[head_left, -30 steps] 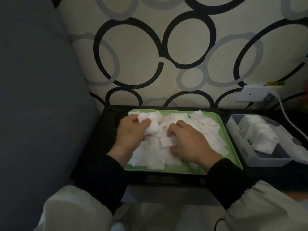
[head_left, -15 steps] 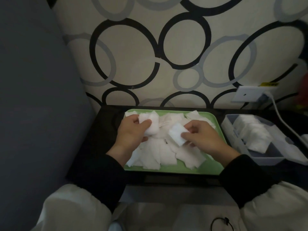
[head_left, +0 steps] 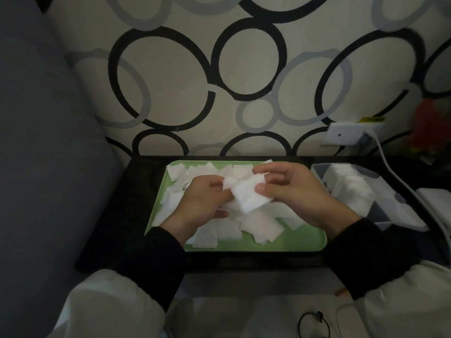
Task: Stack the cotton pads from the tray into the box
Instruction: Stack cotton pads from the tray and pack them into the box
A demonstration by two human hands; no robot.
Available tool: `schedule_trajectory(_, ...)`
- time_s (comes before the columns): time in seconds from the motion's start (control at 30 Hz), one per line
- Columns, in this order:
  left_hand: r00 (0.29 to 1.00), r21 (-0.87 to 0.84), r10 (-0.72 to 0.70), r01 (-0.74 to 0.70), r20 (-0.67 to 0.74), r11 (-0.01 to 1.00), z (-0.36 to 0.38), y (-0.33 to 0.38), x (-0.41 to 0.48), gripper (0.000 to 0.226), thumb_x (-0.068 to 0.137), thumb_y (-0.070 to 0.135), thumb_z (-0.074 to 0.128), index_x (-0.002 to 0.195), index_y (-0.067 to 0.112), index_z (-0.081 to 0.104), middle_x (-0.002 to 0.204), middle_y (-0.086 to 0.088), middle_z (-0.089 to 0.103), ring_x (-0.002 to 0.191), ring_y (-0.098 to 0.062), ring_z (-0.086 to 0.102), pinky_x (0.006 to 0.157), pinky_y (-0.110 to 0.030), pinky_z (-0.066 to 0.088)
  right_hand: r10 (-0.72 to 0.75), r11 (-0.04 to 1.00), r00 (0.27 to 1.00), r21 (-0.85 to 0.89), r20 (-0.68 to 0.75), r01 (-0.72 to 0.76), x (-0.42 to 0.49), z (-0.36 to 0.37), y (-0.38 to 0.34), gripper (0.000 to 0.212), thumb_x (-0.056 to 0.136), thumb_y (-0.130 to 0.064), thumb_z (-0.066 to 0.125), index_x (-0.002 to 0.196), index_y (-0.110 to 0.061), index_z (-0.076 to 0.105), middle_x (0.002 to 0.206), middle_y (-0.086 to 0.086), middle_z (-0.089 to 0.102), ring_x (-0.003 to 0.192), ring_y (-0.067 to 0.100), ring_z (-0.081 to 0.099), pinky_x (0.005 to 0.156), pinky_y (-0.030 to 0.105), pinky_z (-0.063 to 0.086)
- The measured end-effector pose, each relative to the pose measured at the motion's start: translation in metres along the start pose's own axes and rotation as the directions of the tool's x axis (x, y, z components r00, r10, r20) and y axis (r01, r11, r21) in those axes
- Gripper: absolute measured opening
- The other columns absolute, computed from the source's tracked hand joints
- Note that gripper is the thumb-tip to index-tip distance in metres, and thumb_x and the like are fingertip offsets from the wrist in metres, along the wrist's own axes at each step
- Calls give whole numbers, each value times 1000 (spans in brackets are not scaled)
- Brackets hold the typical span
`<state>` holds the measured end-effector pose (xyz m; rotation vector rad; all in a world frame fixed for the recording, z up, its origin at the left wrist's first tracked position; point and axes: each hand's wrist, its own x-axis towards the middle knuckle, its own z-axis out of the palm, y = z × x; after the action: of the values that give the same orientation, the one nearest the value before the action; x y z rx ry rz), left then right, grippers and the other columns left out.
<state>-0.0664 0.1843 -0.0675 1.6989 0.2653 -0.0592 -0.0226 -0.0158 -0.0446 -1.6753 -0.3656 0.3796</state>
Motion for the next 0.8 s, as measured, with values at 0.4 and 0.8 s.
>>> schedule_trajectory(0.4,978,24,34,-40,205,999,32,11,-5,15,96,24,65,104,18,76,93,-1,77,78,-9,69,67,-27,59,-71,942,991,-335,-114,29,-7,-19,-8,39,58,-9,94,86,-15,67,71,6,73,65,14,67,71,33,56)
schedule_trajectory(0.8,938,69,98,-127,332,990,62,13,-3,16,88,15,74,102,23,73,97,6,76,87,-11,71,74,-29,59,-221,768,968,-633,-119,97,-19,-46,4,36,63,-32,90,89,-32,65,88,-8,62,72,11,61,67,25,51)
